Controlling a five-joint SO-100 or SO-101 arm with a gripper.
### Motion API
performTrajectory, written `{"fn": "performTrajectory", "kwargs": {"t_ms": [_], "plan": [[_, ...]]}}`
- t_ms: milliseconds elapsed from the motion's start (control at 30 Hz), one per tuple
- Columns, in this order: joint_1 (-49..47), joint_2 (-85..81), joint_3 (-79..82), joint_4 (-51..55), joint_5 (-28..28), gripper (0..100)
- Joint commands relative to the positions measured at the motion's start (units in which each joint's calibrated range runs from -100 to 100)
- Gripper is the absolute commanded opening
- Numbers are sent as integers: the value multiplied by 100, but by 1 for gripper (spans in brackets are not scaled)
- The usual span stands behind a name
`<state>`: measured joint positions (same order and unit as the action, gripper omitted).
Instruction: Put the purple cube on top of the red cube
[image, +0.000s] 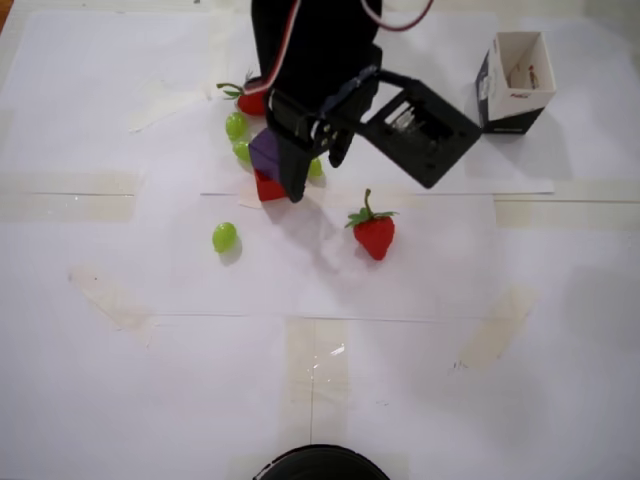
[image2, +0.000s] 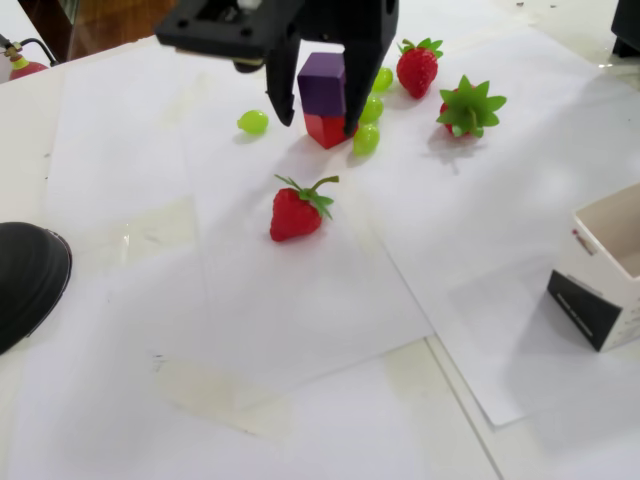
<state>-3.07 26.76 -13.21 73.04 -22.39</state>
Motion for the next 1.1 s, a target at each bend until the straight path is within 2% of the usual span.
{"fn": "performTrajectory", "kwargs": {"t_ms": [0, 167, 467, 1067], "plan": [[131, -183, -324, -41, 49, 23], [153, -277, -461, 24, 142, 31], [263, -518, -779, 392, 20, 36], [844, -466, -751, 719, 215, 33]]}}
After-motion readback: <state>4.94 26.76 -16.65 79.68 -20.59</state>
